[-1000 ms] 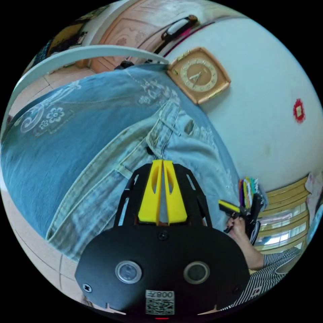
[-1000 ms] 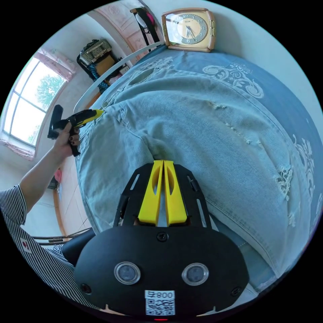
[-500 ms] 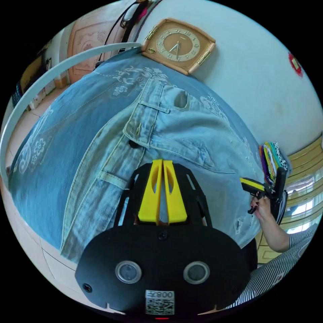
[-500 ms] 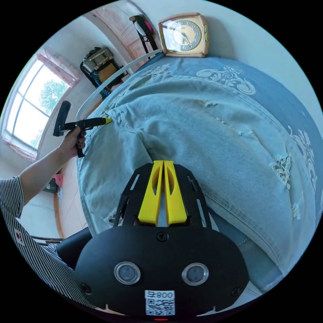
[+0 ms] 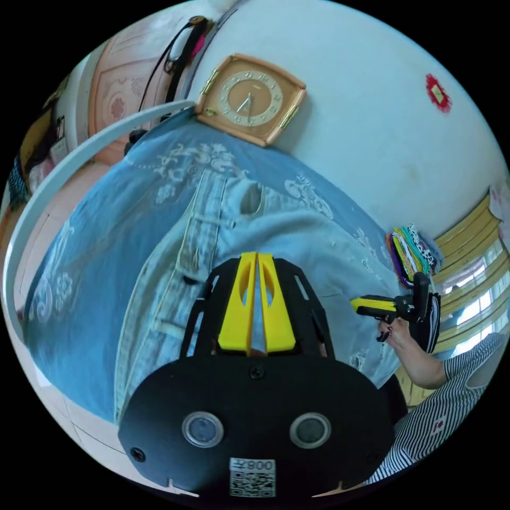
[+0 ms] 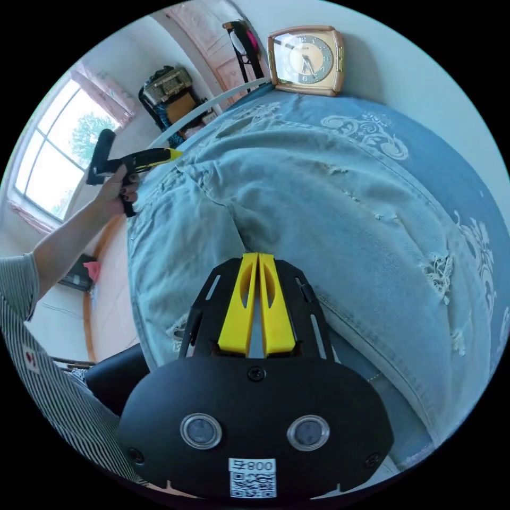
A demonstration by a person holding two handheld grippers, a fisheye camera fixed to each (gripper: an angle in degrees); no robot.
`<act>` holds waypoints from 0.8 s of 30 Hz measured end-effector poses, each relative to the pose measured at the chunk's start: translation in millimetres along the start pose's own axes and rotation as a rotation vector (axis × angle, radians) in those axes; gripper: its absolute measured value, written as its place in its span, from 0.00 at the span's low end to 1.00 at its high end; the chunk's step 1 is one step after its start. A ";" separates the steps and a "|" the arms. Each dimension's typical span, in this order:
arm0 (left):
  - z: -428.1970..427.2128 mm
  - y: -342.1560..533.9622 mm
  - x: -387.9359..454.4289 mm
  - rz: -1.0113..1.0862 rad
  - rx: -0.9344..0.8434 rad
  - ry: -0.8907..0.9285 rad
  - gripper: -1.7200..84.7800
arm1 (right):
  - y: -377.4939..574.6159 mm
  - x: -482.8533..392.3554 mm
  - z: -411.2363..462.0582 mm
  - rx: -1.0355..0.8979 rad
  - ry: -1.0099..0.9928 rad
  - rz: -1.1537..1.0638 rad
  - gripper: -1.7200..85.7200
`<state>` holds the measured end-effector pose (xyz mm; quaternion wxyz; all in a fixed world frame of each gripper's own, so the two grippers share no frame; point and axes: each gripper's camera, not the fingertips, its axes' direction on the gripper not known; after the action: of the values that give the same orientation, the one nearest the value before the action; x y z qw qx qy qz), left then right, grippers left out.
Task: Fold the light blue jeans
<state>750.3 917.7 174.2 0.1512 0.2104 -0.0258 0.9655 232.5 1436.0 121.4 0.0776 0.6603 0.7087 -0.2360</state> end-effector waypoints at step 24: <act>273.4 -324.2 0.7 0.425 -0.484 -0.318 0.14 | -192.0 167.3 23.7 -0.216 0.304 -0.219 0.14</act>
<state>956.8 1195.8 418.9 -0.0132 0.3062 -0.3202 0.8964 21.7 1572.9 74.6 0.0139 0.5953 0.8009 -0.0633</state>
